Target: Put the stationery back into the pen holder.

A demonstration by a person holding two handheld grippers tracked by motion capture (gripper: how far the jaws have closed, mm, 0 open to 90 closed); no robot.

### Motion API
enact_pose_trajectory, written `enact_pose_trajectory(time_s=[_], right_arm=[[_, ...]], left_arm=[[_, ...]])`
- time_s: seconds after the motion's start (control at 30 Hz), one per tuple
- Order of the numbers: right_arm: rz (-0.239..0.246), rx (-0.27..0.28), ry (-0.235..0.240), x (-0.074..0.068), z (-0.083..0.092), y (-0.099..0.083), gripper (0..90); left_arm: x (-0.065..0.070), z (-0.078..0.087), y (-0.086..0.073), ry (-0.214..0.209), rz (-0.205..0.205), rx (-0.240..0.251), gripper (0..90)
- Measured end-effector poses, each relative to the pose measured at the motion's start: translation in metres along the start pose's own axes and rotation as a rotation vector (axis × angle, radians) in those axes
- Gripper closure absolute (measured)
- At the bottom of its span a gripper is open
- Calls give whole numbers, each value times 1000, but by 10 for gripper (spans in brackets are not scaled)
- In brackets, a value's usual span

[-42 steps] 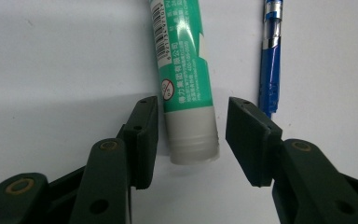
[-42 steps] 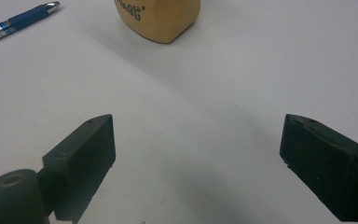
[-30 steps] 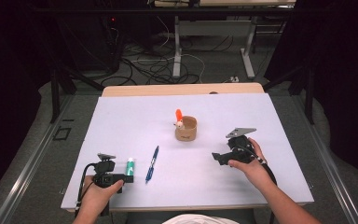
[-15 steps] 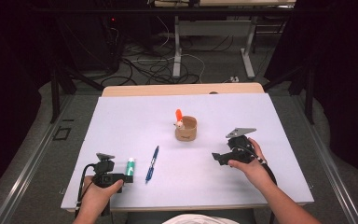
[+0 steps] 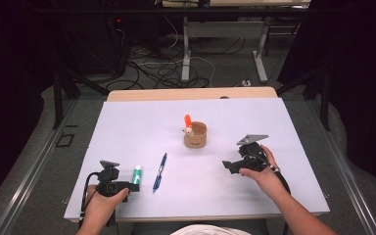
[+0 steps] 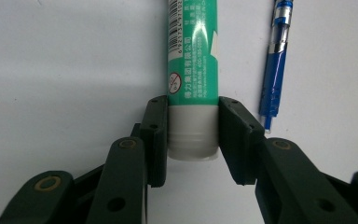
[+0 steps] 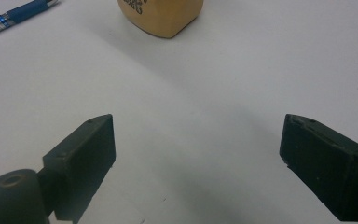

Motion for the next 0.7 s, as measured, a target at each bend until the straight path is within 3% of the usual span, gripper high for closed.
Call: enact_pose_trajectory(time_s=[0.37, 0.7], right_arm=[[-2, 3, 8, 0, 0, 0, 101], [-5, -4, 5, -1, 0, 0, 101]], left_arm=[[1, 0, 0, 5, -7, -5, 649], [4, 5, 4, -2, -63, -11, 650]])
Point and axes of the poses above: each handheld gripper's, and its own axes: z roughly backward along the jaws, y roughly out of its top, x roughly to its right, the point moved 3 cm from there along -z, roughly forward along the jaws, and after that the axes turned 14 degrees about -y, right-handed, at the moved point
